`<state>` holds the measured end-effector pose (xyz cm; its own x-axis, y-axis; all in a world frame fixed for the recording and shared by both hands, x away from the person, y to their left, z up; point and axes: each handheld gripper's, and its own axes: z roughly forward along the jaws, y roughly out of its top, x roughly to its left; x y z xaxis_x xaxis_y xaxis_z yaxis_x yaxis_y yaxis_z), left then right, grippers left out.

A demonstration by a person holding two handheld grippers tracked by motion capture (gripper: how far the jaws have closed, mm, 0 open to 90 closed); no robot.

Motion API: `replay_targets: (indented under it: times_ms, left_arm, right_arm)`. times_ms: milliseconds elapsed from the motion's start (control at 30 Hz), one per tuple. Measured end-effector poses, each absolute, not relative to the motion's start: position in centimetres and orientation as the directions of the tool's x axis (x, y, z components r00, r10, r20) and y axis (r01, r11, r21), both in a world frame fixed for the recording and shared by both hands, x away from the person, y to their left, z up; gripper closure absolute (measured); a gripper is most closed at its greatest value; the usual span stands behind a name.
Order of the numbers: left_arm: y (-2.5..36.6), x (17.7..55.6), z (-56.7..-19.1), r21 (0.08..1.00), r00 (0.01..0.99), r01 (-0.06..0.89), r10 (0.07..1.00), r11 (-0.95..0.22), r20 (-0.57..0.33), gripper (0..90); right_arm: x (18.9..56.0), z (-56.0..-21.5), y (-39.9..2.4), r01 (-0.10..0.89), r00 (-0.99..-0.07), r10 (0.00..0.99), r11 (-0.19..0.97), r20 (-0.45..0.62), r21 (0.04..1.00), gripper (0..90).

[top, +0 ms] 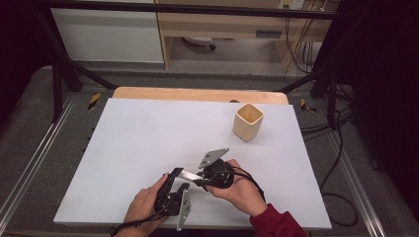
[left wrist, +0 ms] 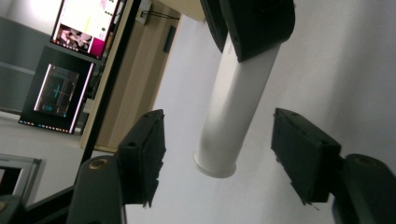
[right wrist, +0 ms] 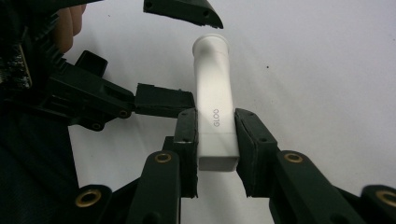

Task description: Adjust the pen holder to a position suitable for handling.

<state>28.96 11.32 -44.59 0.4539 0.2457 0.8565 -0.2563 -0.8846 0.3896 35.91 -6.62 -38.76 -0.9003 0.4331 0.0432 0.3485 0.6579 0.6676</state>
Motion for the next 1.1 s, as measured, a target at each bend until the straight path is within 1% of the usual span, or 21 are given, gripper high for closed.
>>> replay_targets:
  times_ms: [267, 667, 1100]
  left_arm:
    - [11.23, 29.0, -44.84, 0.357, 0.447, -0.265, 0.214, -0.896, 0.869, 39.1]
    - [11.17, 28.89, -44.86, 0.319, 0.424, -0.279, 0.182, -0.906, 0.887, 46.5]
    - [11.09, 28.74, -44.86, 0.288, 0.408, -0.286, 0.157, -0.914, 0.9, 49.5]
  right_arm:
    - [35.8, -38.62, -6.59, 0.355, -0.899, 0.436, 0.648, 0.054, 0.674, 71.1]
    - [35.64, -38.51, -6.43, 0.351, -0.901, 0.43, 0.644, 0.058, 0.68, 71.1]
    - [35.57, -38.58, -6.28, 0.357, -0.902, 0.427, 0.642, 0.071, 0.678, 71.1]
